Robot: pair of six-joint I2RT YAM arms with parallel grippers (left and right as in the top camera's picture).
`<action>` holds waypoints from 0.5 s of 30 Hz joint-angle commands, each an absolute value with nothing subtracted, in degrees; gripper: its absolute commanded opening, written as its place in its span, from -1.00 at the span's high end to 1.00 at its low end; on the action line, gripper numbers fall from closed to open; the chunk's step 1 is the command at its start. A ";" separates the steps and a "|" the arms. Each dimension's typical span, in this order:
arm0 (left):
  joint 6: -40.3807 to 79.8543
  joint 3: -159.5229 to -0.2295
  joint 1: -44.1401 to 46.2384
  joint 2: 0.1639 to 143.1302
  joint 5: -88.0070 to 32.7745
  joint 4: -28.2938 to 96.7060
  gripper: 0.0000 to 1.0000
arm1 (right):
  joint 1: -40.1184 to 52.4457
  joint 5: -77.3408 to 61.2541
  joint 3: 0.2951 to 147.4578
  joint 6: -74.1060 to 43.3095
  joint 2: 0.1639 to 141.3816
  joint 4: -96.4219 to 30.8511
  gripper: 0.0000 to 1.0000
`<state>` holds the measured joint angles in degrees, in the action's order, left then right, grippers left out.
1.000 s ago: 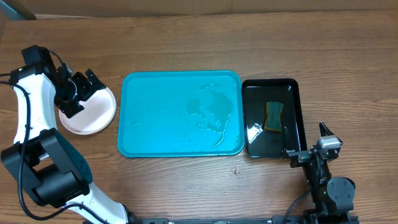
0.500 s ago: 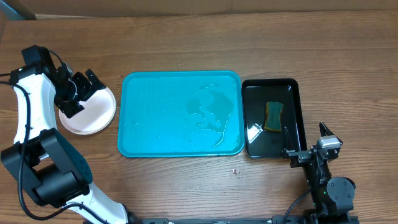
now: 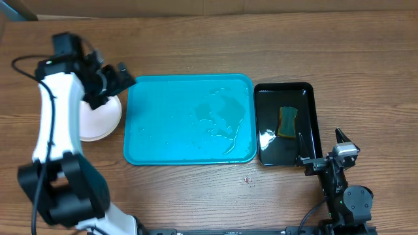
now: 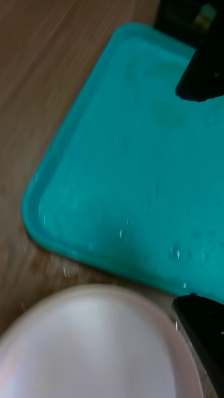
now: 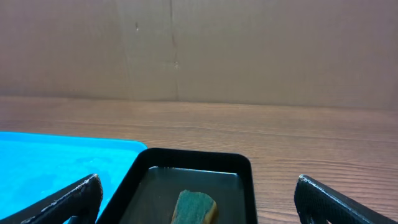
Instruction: Clean dirty plates on tray and stack at the side
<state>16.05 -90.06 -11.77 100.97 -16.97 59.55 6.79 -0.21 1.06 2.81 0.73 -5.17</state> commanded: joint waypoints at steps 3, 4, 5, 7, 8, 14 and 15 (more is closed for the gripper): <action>14.76 -90.17 -4.49 87.39 -17.41 59.55 -1.00 | 6.68 -0.71 0.45 3.05 0.16 -4.84 -1.00; 14.76 -90.17 -3.53 85.47 -17.41 59.55 -0.99 | 6.68 -0.71 0.45 3.05 0.16 -4.84 -1.00; 14.76 -90.17 -2.31 82.67 -17.41 59.55 -0.99 | 6.68 -0.71 0.45 3.05 0.16 -4.84 -1.00; 14.76 -90.17 -0.71 77.95 -17.43 59.55 -0.99 | 6.68 -0.71 0.45 3.05 0.16 -4.84 -1.00; 14.76 -90.17 -0.21 75.64 -17.43 59.55 -1.00 | 6.68 -0.71 0.45 3.05 0.16 -4.84 -1.00; 14.20 -90.13 0.03 62.06 -15.57 60.03 -1.00 | 6.68 -0.71 0.45 3.05 0.16 -4.84 -1.00; 14.13 -90.11 0.03 60.45 -14.28 60.42 -1.00 | 6.68 -0.71 0.45 3.05 0.16 -4.84 -1.00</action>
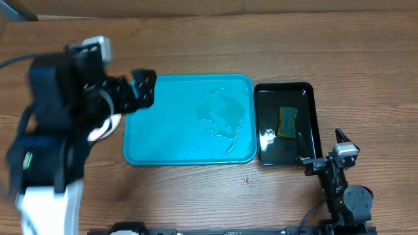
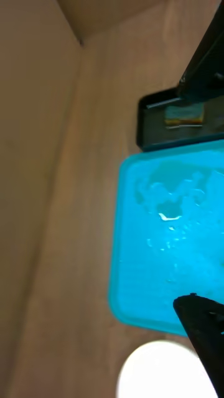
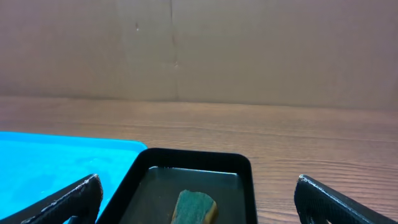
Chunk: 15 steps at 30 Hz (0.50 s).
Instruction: Clean dirty plates on tray and stack at the side
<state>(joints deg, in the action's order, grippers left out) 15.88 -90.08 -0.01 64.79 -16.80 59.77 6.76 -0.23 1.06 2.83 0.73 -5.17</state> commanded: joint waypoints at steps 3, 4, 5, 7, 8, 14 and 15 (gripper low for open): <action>14.15 -90.00 0.03 55.11 -12.69 63.20 -1.00 | 6.68 -0.71 0.45 3.05 0.16 -4.84 -1.00; 14.13 -89.73 0.03 53.21 -12.69 64.12 -0.99 | 6.68 -0.71 0.45 3.05 0.16 -4.84 -1.00; 14.13 -89.25 0.03 51.59 -12.69 64.79 -1.00 | 6.68 -0.71 0.45 3.05 0.16 -4.84 -1.00; 14.09 -86.96 0.03 47.46 -12.10 66.61 -0.99 | 6.68 -0.71 0.45 3.05 0.16 -4.84 -1.00; 14.09 -85.89 0.03 46.24 -11.68 66.87 -1.00 | 6.70 -0.71 0.45 3.05 0.16 -4.84 -1.00; 14.35 -68.99 0.03 33.39 -11.60 60.58 -0.99 | 6.68 -0.71 0.45 3.05 0.16 -4.84 -1.00; 14.57 -65.89 0.03 31.22 -11.90 57.23 -1.00 | 6.68 -0.71 0.45 3.05 0.16 -4.84 -1.00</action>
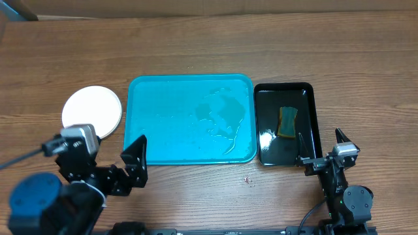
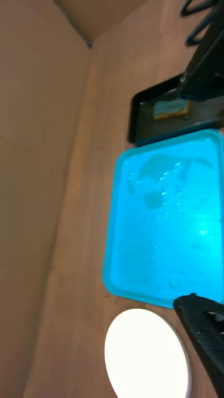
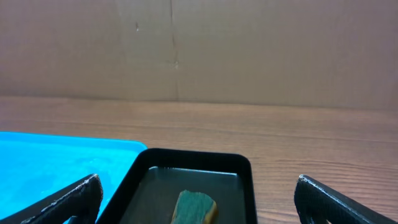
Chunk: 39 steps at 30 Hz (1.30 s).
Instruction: Clean dirty plates on tray and stack at the side
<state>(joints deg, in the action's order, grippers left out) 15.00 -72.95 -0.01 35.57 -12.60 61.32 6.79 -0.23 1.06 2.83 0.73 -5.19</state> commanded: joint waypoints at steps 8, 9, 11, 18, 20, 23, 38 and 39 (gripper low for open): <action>18.26 -42.78 0.05 14.74 -13.56 15.31 -1.00 | 6.68 -0.71 0.45 3.05 0.16 -4.84 -1.00; 18.24 -40.12 0.05 13.13 -13.54 9.43 -0.99 | 6.68 -0.71 0.45 3.05 0.16 -4.84 -1.00; 18.20 -34.46 0.05 9.98 -12.73 -2.96 -0.99 | 6.70 -0.71 0.45 3.05 0.16 -4.84 -1.00; 18.17 -20.21 0.03 1.85 -6.55 -22.90 -1.00 | 6.68 -0.71 0.45 3.05 0.16 -4.84 -1.00; 18.22 -17.43 0.05 0.08 -5.52 -23.29 -0.99 | 6.68 -0.71 0.45 3.05 0.16 -4.84 -1.00; 18.00 -14.50 0.08 0.23 -5.37 -23.59 -0.99 | 6.68 -0.71 0.45 3.05 0.16 -4.84 -1.00; 17.98 -0.27 0.08 0.21 -5.34 -20.60 -1.00 | 6.68 -0.71 0.45 3.05 0.16 -4.84 -1.00; 17.65 -0.27 0.05 0.21 -5.26 -18.46 -0.99 | 6.68 -0.71 0.45 3.05 0.16 -4.84 -1.00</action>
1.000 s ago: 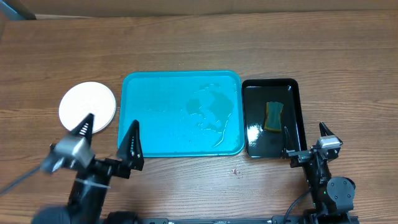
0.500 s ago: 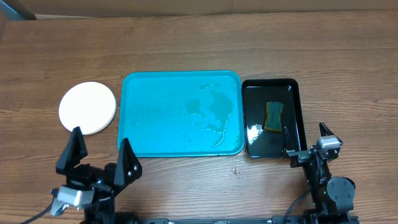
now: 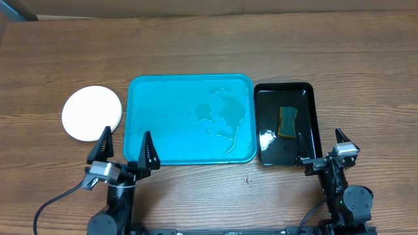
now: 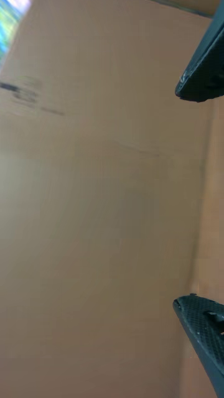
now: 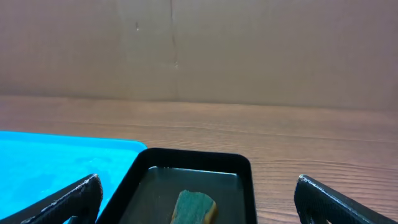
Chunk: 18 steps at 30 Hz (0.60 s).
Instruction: Clean dirty plates on tray and stack at the side
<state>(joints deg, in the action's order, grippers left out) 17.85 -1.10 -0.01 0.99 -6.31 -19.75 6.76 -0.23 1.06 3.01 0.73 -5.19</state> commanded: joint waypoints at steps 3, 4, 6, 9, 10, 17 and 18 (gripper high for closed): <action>13.82 -0.27 0.08 0.21 -5.30 -11.64 -0.99 | 6.68 -0.71 0.45 3.05 0.16 -4.84 -1.00; 12.32 -0.27 0.08 0.21 -5.32 -9.15 -0.99 | 6.68 -0.71 0.45 3.05 0.16 -4.84 -1.00; 9.69 -0.27 0.08 0.21 -5.30 -3.99 -0.99 | 6.70 -0.71 0.45 3.05 0.16 -4.84 -1.00; 5.48 -0.27 0.08 0.21 -5.30 3.16 -1.00 | 6.68 -0.71 0.45 3.05 0.16 -4.84 -1.00; 4.64 -0.27 0.08 0.21 -5.10 4.49 -1.00 | 6.68 -0.71 0.45 3.05 0.16 -4.84 -1.00; 3.62 -0.27 0.08 0.21 -4.45 4.08 -1.00 | 6.68 -0.71 0.45 3.05 0.16 -4.84 -1.00; 3.62 -0.27 0.08 0.23 -4.45 4.08 -1.00 | 6.68 -0.71 0.45 3.05 0.16 -4.84 -1.00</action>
